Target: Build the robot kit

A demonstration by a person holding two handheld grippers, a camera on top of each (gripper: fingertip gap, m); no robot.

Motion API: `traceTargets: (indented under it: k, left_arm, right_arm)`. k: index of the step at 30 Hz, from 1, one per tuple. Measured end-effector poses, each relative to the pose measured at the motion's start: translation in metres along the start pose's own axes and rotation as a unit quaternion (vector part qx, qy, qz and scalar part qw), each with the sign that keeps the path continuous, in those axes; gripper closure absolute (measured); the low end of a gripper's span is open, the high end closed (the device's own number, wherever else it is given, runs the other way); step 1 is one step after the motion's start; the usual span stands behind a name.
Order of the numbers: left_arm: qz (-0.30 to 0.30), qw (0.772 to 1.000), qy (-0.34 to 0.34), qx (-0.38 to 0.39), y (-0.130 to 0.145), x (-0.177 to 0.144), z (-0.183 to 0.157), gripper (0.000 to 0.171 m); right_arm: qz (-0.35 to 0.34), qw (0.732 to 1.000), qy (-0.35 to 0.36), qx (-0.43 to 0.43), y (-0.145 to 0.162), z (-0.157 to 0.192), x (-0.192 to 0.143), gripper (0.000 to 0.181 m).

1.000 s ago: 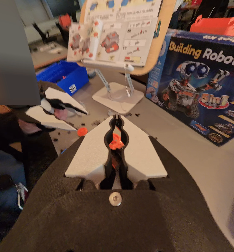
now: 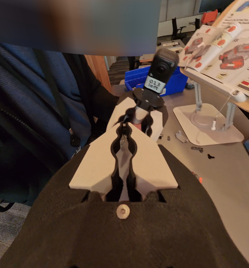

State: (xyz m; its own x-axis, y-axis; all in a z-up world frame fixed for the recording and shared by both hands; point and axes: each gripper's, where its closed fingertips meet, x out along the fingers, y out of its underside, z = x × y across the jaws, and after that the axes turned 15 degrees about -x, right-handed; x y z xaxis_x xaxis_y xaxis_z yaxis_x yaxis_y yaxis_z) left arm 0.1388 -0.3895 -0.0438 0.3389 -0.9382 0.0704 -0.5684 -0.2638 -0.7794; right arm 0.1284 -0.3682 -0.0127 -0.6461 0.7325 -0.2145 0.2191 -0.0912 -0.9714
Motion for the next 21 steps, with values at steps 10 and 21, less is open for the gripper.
traceTargets:
  k: [10, 21]
  left_arm:
    - [-0.036, 0.995, 0.094, -0.025, -0.005, 0.001, -0.025, 0.165]
    - [0.023, 0.983, 0.156, -0.097, -0.002, -0.006, -0.033, 0.165]
  right_arm:
    - [-0.006, 1.000, 0.025, 0.016, -0.005, 0.006, 0.006, 0.180]
    - [0.025, 0.997, 0.076, 0.025, -0.003, 0.008, 0.009, 0.177]
